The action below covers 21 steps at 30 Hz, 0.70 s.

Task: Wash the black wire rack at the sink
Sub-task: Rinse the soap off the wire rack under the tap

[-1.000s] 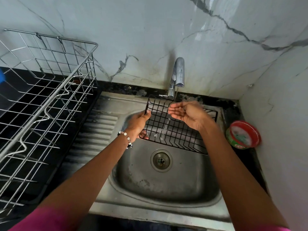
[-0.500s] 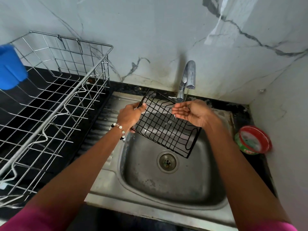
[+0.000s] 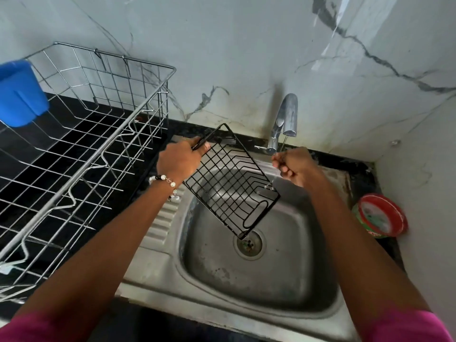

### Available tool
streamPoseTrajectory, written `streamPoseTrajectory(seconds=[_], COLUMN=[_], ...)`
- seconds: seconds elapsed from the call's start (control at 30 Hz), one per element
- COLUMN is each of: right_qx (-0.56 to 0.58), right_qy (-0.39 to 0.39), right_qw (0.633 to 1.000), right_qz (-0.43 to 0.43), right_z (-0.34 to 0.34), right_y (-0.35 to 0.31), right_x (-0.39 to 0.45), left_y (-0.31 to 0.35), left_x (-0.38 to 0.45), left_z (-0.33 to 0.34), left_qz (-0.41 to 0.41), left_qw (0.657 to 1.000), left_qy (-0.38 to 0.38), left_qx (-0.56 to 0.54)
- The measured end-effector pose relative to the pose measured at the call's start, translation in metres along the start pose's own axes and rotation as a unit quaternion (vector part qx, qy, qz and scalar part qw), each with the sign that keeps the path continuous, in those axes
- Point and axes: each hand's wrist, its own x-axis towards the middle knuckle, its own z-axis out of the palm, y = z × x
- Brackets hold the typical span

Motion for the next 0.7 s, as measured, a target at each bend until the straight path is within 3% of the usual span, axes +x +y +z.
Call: streamPoseTrajectory(seconds=[0.1,0.2,0.37,0.6,0.7], right_qx=[-0.126,-0.299,-0.397,-0.589,-0.605], right_qy=[0.044,0.067,0.042,0.03,0.001], right_qw=[0.987,0.936,0.884,0.747,0.755], right_qz=[-0.086,-0.171,-0.243,-0.306,-0.253], right_z=[0.017,0.04,0.065,0.07,0.065], right_y=[-0.001,-0.004,-0.007,-0.025,-0.029], right_x=[0.021,0.037,0.064,0.088,0.098], left_y=[-0.007,-0.011,-0.025,-0.032,-0.03], left_x=[0.005,0.005,0.007,0.01,0.011], left_z=[-0.015,-0.034,-0.045,-0.044,-0.043], left_qz=[0.007,-0.002,-0.034,-0.061,-0.058], left_qw=[1.0,0.999,0.998,0.998,0.998], left_qy=[0.014,0.027,0.036,0.003,0.002], left_qx=[0.009,0.031,0.042,0.01,0.01])
